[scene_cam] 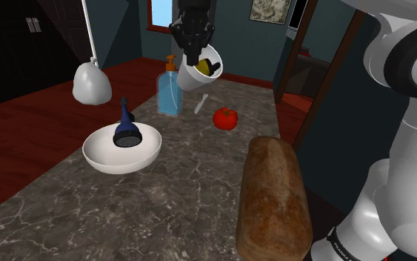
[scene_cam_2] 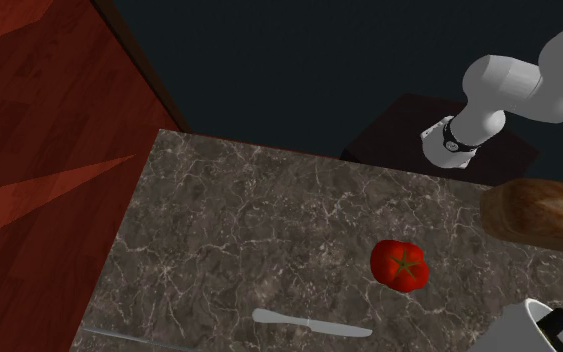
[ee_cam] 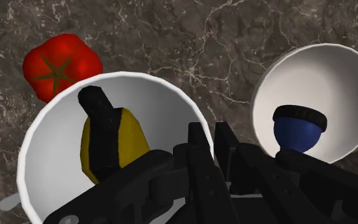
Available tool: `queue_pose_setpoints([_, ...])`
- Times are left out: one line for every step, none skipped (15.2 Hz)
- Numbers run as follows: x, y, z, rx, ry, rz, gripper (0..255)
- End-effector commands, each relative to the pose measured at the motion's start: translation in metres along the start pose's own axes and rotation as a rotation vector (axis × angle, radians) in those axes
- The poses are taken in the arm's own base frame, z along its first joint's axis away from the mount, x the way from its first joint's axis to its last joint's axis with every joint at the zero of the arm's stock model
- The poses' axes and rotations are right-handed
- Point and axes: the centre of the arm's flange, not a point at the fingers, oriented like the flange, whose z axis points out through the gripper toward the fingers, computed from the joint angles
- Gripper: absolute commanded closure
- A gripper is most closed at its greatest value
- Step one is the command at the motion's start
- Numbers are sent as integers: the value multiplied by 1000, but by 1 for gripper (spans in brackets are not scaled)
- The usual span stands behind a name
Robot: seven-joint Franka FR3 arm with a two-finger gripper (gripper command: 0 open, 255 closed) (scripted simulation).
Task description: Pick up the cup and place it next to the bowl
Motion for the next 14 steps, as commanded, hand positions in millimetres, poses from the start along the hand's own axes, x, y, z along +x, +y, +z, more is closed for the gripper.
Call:
queue_pose_setpoints([-1,-3,9,0,1,1,255])
queue_pose_setpoints([0,-3,14,0,1,1,255])
queue_pose_setpoints([0,-3,19,0,1,1,255])
queue_pose_setpoints([0,-4,25,0,1,1,255])
queue_pose_setpoints([0,-4,30,0,1,1,255])
queue_pose_setpoints([1,-4,35,0,1,1,255])
queue_pose_setpoints([1,-4,40,0,1,1,255])
queue_pose_setpoints([1,-4,46,0,1,1,255])
queue_pose_setpoints([1,-4,51,0,1,1,255])
queue_pose_setpoints([1,-4,56,0,1,1,255])
queue_pose_setpoints([2,-4,61,0,1,1,255])
queue_pose_setpoints([2,-5,67,0,1,1,255])
queue_pose_setpoints([2,-5,72,0,1,1,255])
queue_pose_setpoints([2,-5,77,0,1,1,255])
